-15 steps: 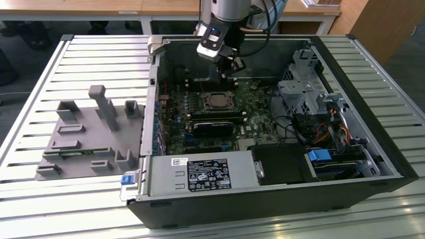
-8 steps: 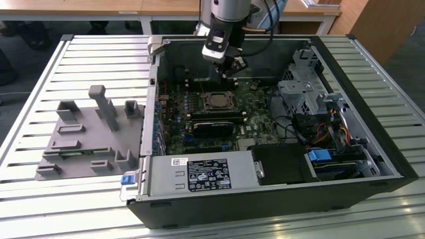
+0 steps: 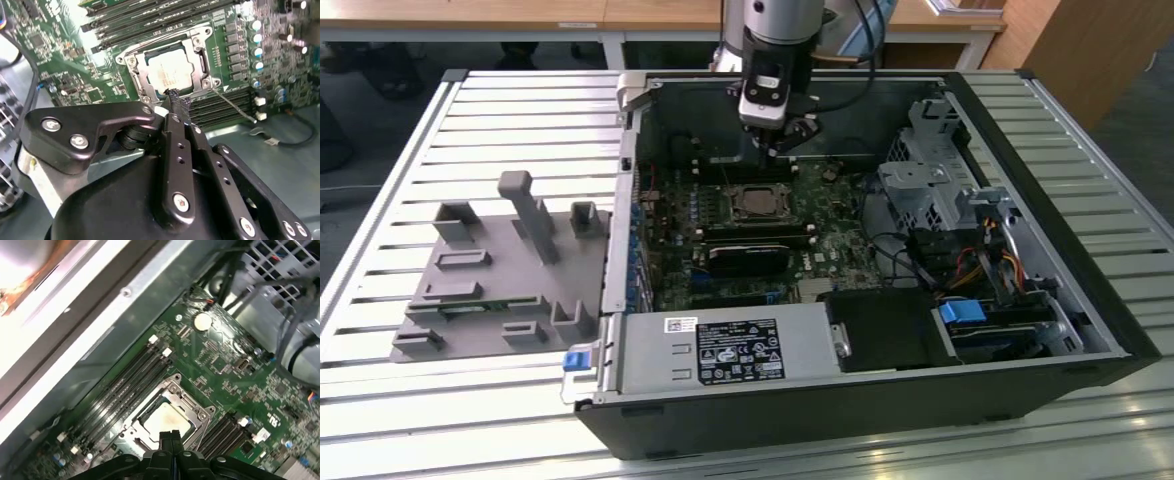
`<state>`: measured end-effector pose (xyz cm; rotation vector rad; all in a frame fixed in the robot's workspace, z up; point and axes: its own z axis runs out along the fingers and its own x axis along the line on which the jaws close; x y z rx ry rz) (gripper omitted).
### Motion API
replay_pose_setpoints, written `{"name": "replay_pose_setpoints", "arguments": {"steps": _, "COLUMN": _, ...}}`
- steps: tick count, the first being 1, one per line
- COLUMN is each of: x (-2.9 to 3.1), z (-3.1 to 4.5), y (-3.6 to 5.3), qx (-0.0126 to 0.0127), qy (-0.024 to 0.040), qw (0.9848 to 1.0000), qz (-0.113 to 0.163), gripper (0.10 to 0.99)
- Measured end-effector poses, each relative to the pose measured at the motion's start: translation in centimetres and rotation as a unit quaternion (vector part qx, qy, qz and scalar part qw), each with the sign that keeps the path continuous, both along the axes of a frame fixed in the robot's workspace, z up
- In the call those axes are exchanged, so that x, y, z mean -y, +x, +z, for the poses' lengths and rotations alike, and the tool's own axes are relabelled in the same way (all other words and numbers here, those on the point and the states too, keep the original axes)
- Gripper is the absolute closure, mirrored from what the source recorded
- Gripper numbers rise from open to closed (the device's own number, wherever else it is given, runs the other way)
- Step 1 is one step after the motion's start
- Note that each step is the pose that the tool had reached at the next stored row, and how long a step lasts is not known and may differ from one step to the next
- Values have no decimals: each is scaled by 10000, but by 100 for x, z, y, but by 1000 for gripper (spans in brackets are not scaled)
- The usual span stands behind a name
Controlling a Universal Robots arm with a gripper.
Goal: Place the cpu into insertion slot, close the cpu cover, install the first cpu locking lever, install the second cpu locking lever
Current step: 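Install the first cpu locking lever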
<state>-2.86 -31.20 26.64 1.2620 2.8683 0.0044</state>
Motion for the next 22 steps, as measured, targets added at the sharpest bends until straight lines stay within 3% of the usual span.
{"name": "replay_pose_setpoints", "arguments": {"steps": 5, "x": 0, "z": -2, "y": 0, "qx": 0, "qy": 0, "qw": 9990, "qz": 450, "gripper": 980}}
{"name": "replay_pose_setpoints", "arguments": {"steps": 11, "x": 0, "z": -6, "y": 0, "qx": 0, "qy": 0, "qw": 9950, "qz": 999, "gripper": 980}}
{"name": "replay_pose_setpoints", "arguments": {"steps": 16, "x": 0, "z": -8, "y": 0, "qx": 0, "qy": 0, "qw": 9895, "qz": 1445, "gripper": 980}}
{"name": "replay_pose_setpoints", "arguments": {"steps": 22, "x": 0, "z": -12, "y": 0, "qx": 0, "qy": 0, "qw": 9801, "qz": 1984, "gripper": 980}}
